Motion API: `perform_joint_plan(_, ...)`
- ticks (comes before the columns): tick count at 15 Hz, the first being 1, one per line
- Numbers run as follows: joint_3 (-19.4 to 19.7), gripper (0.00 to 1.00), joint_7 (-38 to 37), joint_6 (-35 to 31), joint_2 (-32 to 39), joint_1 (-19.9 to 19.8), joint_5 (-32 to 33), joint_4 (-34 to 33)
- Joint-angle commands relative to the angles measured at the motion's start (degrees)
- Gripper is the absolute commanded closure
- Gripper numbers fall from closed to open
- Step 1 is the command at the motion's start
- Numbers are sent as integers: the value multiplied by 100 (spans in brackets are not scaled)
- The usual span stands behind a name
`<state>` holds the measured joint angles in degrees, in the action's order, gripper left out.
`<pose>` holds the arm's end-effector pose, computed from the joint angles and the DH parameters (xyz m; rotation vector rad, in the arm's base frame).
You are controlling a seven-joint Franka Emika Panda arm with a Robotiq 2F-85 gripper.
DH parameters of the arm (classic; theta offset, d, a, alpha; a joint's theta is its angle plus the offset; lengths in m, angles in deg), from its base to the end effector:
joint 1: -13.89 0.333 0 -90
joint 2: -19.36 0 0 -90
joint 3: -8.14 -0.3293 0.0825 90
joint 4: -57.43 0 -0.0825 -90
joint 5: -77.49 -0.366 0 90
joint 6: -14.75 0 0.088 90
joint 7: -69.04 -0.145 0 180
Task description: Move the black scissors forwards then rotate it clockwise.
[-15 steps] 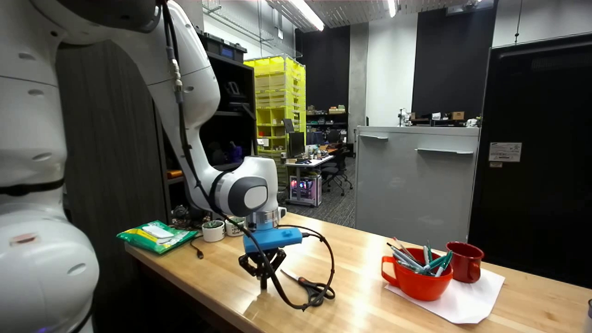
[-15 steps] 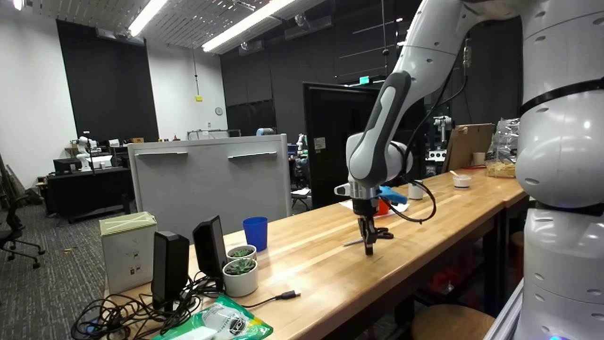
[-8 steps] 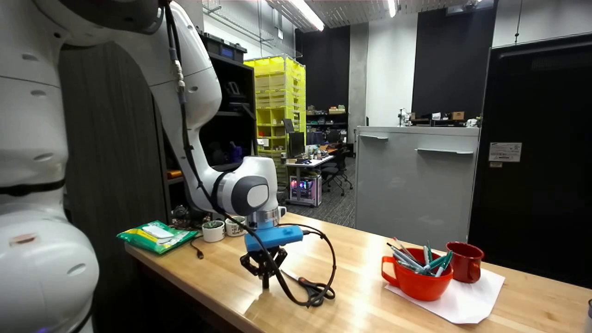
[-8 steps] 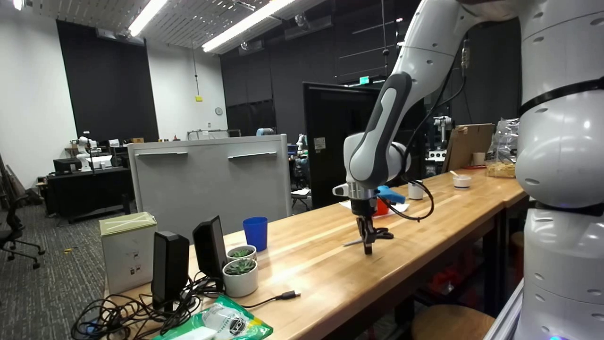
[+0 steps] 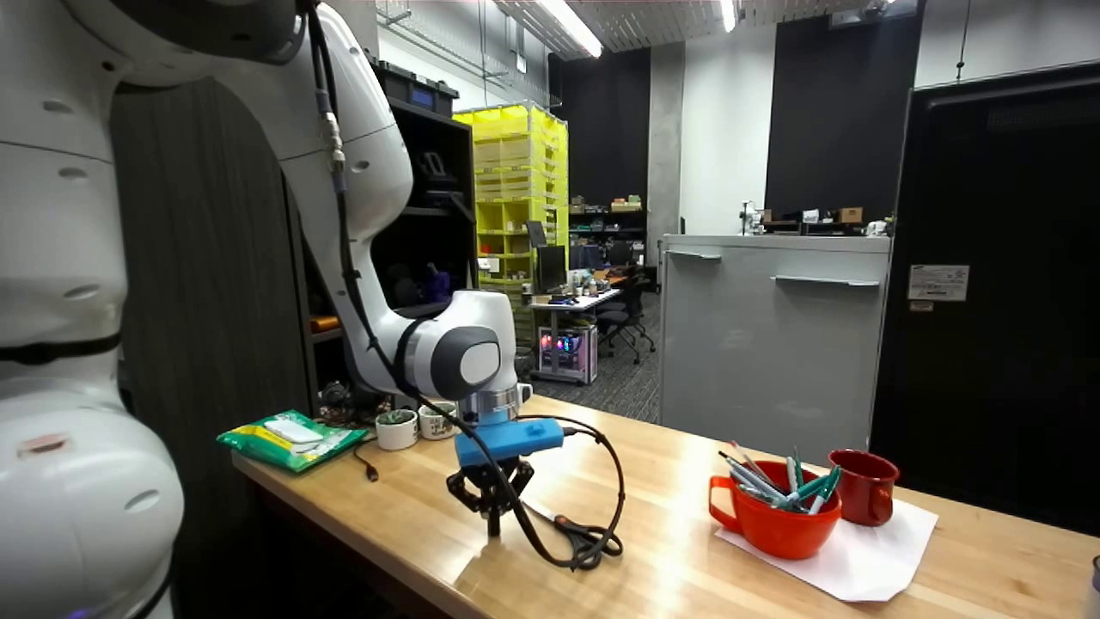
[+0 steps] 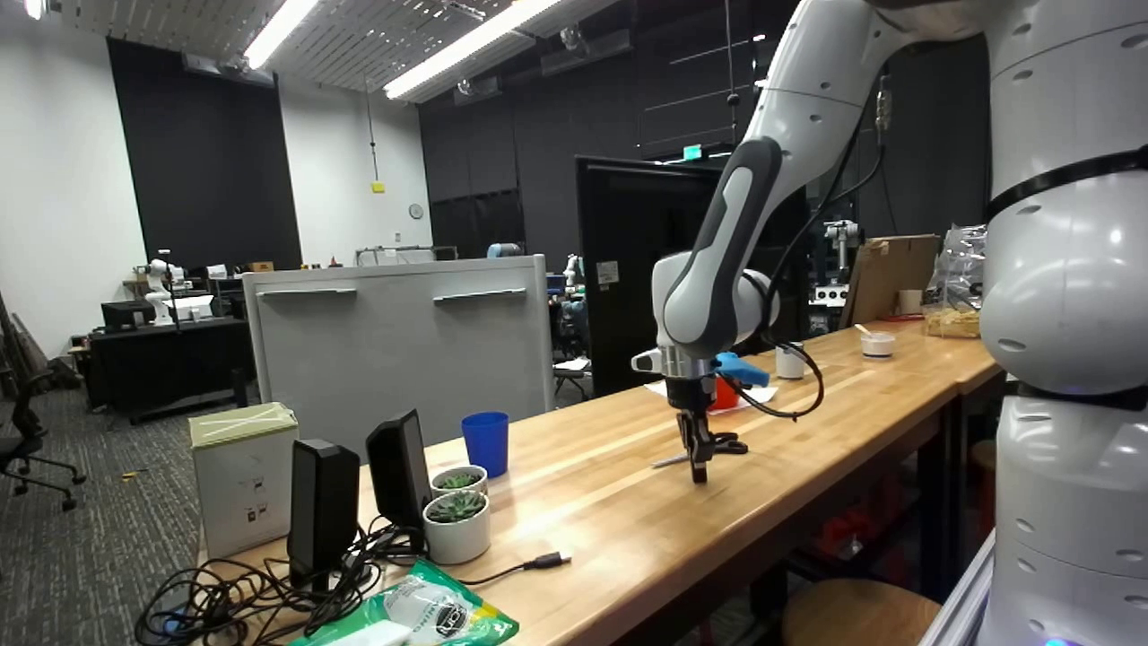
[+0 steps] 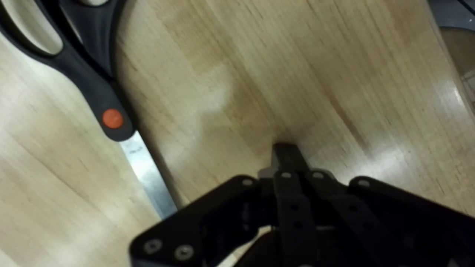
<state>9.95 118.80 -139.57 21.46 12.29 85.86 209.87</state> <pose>0.4130 -0.0223 0.2187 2.7504 1.3985 -0.0497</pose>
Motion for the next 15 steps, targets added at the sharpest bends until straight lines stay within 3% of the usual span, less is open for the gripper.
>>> perform_joint_plan(1, -54, 100, -43, -108, 244, 1, 59, -196)
perform_joint_plan(15, -51, 100, -143, -8, 356, -33, 205, -453)
